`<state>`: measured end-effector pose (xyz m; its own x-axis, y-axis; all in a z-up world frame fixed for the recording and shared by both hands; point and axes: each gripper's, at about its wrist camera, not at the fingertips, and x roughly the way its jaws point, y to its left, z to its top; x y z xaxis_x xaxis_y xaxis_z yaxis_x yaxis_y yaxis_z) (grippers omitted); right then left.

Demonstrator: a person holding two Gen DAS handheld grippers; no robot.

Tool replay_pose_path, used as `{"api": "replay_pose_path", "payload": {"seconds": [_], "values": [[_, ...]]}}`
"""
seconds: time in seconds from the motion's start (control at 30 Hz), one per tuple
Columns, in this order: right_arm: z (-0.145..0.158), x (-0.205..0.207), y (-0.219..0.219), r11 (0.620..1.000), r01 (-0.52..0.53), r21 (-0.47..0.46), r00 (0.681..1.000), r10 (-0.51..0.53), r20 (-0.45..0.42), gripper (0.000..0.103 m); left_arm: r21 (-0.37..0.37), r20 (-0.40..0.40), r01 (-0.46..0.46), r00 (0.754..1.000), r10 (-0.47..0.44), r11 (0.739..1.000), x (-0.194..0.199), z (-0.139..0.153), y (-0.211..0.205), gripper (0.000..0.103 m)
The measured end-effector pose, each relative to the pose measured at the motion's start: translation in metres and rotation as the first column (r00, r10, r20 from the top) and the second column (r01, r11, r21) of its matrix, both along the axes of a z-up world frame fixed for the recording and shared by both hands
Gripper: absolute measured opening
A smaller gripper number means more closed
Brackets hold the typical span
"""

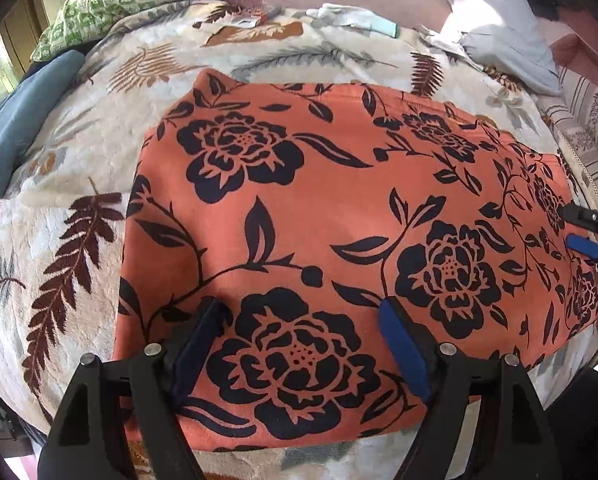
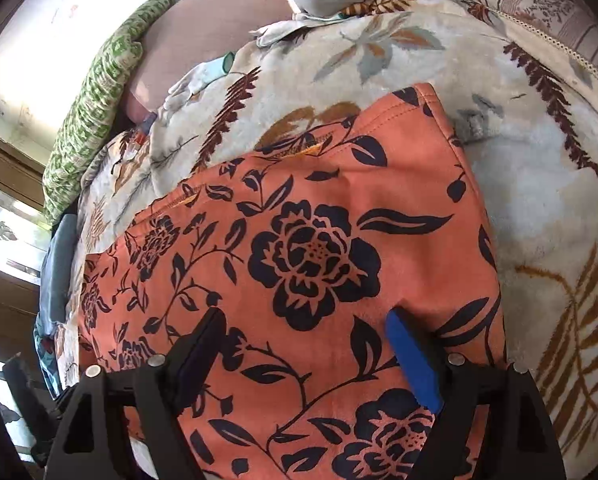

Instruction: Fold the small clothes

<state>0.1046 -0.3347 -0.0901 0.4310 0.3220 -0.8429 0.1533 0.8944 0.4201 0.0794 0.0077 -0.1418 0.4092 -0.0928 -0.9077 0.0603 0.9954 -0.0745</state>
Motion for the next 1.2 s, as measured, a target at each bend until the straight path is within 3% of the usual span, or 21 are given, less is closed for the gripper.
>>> {"api": "replay_pose_path", "payload": {"seconds": [0.13, 0.2, 0.27, 0.3, 0.33, 0.37, 0.5, 0.57, 0.63, 0.67, 0.73, 0.77, 0.83, 0.87, 0.9, 0.93, 1.1, 1.2], "values": [[0.036, 0.017, -0.005, 1.0, 0.0, 0.024, 0.995, -0.003, 0.102, 0.085, -0.023, 0.061, 0.011, 0.998, -0.009, 1.0, -0.002, 0.016, 0.003, 0.082], [0.038, 0.036, -0.01, 0.999, 0.002, 0.048, 0.994, -0.007, 0.106, 0.085, -0.029, 0.071, -0.001, 0.997, 0.003, 1.0, 0.0, 0.017, 0.008, 0.082], [0.022, 0.058, -0.016, 0.998, 0.012, 0.069, 0.998, -0.016, 0.064, 0.085, -0.032, 0.021, -0.01, 1.0, 0.01, 0.999, 0.007, 0.004, 0.015, 0.082], [0.004, 0.071, -0.021, 0.998, 0.027, 0.054, 1.0, -0.027, 0.001, 0.085, -0.032, -0.007, -0.007, 1.0, 0.007, 0.999, 0.009, -0.006, 0.017, 0.082], [-0.017, 0.084, -0.027, 0.997, 0.05, 0.056, 0.995, -0.045, -0.087, 0.085, -0.03, 0.02, 0.01, 1.0, -0.009, 1.0, 0.007, -0.007, 0.018, 0.083], [-0.022, 0.088, -0.031, 0.995, 0.076, 0.068, 0.994, -0.07, -0.084, 0.086, -0.014, 0.035, 0.023, 0.999, -0.023, 1.0, 0.004, -0.002, 0.016, 0.083], [0.011, 0.085, -0.022, 0.996, 0.056, 0.073, 0.998, -0.055, -0.011, 0.086, -0.054, 0.13, 0.038, 0.991, -0.031, 0.998, -0.014, 0.024, 0.022, 0.083], [0.026, 0.075, -0.017, 0.999, 0.045, 0.031, 0.998, -0.046, 0.041, 0.086, -0.046, 0.164, 0.012, 0.986, -0.005, 0.999, -0.023, 0.031, 0.031, 0.083], [0.027, 0.067, -0.012, 0.999, 0.011, 0.036, 0.998, -0.014, 0.065, 0.086, -0.052, 0.121, -0.035, 0.992, 0.042, 0.998, -0.026, 0.022, 0.047, 0.083], [0.02, 0.068, -0.01, 1.0, -0.005, 0.027, 0.999, 0.004, 0.042, 0.086, -0.088, 0.051, -0.061, 0.997, 0.065, 0.994, -0.025, 0.012, 0.058, 0.083], [-0.002, 0.07, -0.012, 1.0, -0.005, -0.03, 0.997, 0.003, -0.075, 0.086, -0.188, -0.004, -0.135, 0.991, 0.136, 0.973, -0.025, 0.01, 0.085, 0.083], [-0.005, 0.068, -0.013, 1.0, 0.01, -0.025, 0.997, -0.012, -0.071, 0.086, -0.275, -0.025, -0.175, 0.984, 0.175, 0.946, -0.026, 0.014, 0.102, 0.083], [0.006, 0.057, -0.014, 1.0, 0.014, -0.011, 1.0, -0.014, -0.017, 0.086, -0.479, -0.058, -0.26, 0.962, 0.265, 0.838, -0.032, 0.024, 0.141, 0.083], [0.012, 0.052, -0.013, 1.0, 0.007, -0.012, 1.0, -0.007, -0.002, 0.086, -0.545, -0.078, -0.29, 0.952, 0.297, 0.787, -0.034, 0.027, 0.156, 0.083], [0.019, 0.047, -0.01, 1.0, 0.0, -0.02, 1.0, 0.0, 0.017, 0.086, -0.593, -0.1, -0.306, 0.946, 0.309, 0.745, -0.035, 0.029, 0.167, 0.083], [0.024, 0.04, -0.007, 0.999, -0.009, -0.032, 0.999, 0.01, 0.033, 0.086, -0.62, -0.113, -0.306, 0.946, 0.304, 0.723, -0.034, 0.03, 0.174, 0.083], [0.04, 0.005, 0.006, 0.999, -0.054, 0.002, 0.995, 0.054, 0.082, 0.086, -0.644, -0.177, -0.282, 0.959, 0.221, 0.711, -0.029, 0.018, 0.165, 0.083], [0.038, -0.016, 0.012, 0.998, -0.067, 0.016, 0.994, 0.066, 0.089, 0.086, -0.626, -0.195, -0.284, 0.959, 0.207, 0.727, -0.026, 0.012, 0.15, 0.083]]}}
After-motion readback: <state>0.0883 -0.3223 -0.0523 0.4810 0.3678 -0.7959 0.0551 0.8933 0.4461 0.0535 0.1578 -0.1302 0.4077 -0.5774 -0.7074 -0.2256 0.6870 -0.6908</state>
